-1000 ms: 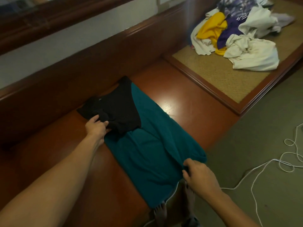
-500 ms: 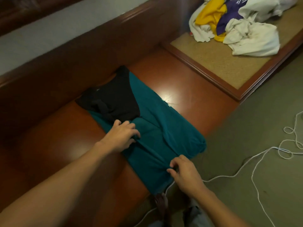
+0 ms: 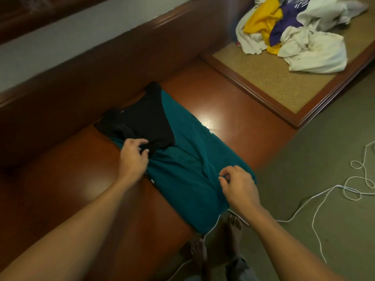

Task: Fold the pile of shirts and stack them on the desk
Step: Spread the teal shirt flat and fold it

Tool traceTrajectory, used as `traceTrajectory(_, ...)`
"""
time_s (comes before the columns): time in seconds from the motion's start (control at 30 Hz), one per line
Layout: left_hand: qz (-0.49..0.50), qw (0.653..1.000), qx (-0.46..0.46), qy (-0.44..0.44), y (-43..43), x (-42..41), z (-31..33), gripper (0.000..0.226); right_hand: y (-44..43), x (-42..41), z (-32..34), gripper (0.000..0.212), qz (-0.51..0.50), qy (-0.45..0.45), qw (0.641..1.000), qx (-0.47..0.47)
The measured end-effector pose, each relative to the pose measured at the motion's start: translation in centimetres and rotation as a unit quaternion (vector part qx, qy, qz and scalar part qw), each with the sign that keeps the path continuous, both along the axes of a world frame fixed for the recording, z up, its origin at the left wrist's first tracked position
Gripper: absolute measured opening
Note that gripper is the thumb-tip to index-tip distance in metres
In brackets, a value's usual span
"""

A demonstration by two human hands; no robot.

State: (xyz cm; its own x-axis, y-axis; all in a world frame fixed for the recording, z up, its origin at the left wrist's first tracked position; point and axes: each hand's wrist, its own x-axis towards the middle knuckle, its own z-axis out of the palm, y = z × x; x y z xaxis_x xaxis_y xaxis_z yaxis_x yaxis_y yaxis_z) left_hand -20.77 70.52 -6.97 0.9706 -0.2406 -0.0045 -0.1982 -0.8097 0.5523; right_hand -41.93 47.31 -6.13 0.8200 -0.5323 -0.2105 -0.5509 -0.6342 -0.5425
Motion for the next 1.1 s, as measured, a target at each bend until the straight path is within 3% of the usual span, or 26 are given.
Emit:
traceTrajectory(0.13, 0.227, 0.97, -0.031, 0.083, 2.3, 3.4, 0.6, 0.038, 0.3, 6.0, 0.5, 0.017, 0.046, -0.004, 0.999, -0.019)
traceTrajectory(0.27, 0.344, 0.905, -0.168, 0.185, 3.5, 6.0, 0.6, 0.039, 0.2, 12.1, 0.7, 0.022, 0.082, -0.005, 0.996, -0.02)
traceTrajectory(0.53, 0.405, 0.847, -0.271, 0.214, 4.3, 10.1, 0.5, 0.047, -1.0, 24.9, 1.6, 0.02, 0.091, -0.035, 0.995, 0.007)
traceTrajectory(0.63, 0.413, 0.835, -0.29, 0.219, 4.1, 11.3, -0.2, 0.048, -1.1, 30.3, 1.3, 0.022, 0.135, -0.045, 0.99, -0.001)
traceTrajectory(0.77, 0.446, 0.818, -0.295, 0.211, 4.0, 12.9, -0.9, 0.053, -0.7, 37.6, 1.2, 0.041, 0.225, -0.009, 0.974, -0.028)
traceTrajectory(0.87, 0.465, 0.819, -0.279, 0.186, 3.7, 14.0, -1.3, 0.042, -0.8, 41.6, 0.4, 0.047, 0.291, 0.06, 0.952, -0.077)
traceTrajectory(0.97, 0.46, 0.833, -0.264, 0.156, 3.0, 14.5, -1.6, 0.016, -2.0, 43.7, -0.4, 0.016, 0.311, 0.083, 0.942, -0.098)
traceTrajectory(1.1, 0.447, 0.852, -0.246, 0.12, 3.1, 15.0, -1.4, 0.015, -4.0, 44.8, -0.7, 0.03, 0.282, 0.04, 0.957, -0.059)
